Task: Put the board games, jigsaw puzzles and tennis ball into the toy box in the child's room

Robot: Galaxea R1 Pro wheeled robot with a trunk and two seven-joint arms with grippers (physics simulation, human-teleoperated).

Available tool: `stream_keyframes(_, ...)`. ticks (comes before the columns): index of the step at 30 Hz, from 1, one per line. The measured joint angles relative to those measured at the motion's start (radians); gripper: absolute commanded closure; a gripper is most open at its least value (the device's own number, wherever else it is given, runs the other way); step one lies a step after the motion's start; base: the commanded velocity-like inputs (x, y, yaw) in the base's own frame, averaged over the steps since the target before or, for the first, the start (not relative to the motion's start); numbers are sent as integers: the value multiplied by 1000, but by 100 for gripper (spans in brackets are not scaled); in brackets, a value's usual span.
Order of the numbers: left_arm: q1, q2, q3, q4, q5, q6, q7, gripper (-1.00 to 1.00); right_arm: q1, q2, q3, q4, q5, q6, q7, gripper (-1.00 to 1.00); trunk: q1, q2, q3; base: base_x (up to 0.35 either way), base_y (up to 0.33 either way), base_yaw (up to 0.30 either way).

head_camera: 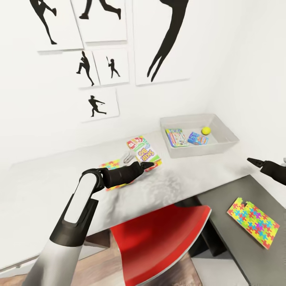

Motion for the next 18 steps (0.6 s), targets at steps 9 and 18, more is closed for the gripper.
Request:
stream_keyframes(9,-7,-7,-6,3,1,0,1,-100,0,1,-2,0,-21,0,4,-100,0,0,0,0,33,-290)
stream_keyframes(18,-39,-7,-13,5,-15,12,16,-100,28,0,-3,0,-124,0,3,-100,0,0,0,0,2,-295)
